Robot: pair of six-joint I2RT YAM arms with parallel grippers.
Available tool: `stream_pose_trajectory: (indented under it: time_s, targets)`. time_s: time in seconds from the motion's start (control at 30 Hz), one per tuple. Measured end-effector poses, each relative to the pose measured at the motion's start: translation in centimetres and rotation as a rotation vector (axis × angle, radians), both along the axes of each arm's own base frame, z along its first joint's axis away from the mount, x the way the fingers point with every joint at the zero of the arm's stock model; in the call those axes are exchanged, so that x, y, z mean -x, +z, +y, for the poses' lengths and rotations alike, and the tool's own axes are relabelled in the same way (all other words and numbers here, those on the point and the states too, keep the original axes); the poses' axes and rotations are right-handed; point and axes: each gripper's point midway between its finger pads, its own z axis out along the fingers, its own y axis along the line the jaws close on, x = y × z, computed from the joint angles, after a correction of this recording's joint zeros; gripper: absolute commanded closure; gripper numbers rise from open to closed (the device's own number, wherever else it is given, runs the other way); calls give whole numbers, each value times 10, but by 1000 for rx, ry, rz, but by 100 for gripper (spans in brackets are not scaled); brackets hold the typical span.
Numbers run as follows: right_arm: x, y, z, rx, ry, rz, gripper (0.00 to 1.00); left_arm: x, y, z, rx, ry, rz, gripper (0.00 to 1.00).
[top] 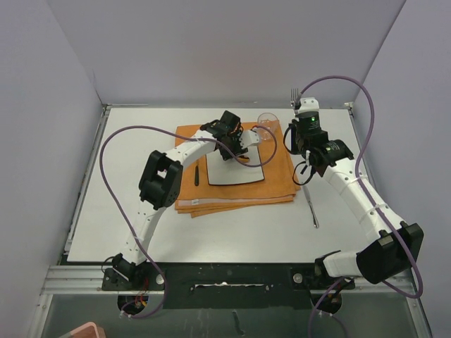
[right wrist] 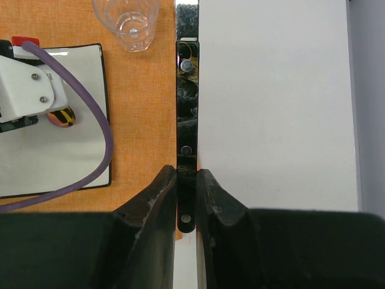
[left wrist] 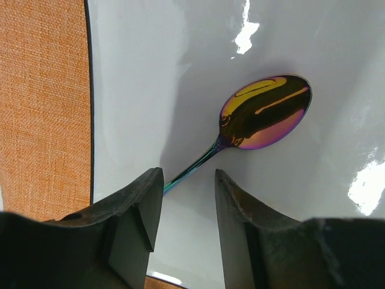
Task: Set the dinner table for one person
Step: Pick up the spoon from the napkin.
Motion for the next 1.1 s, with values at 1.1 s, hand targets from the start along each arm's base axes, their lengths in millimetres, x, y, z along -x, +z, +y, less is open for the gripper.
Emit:
stream_pose_trajectory:
  time_s: [1.1]
  targets:
    - [-4, 9, 2, -42, -29, -32, 100, 36, 158, -1, 394, 520, 18, 100]
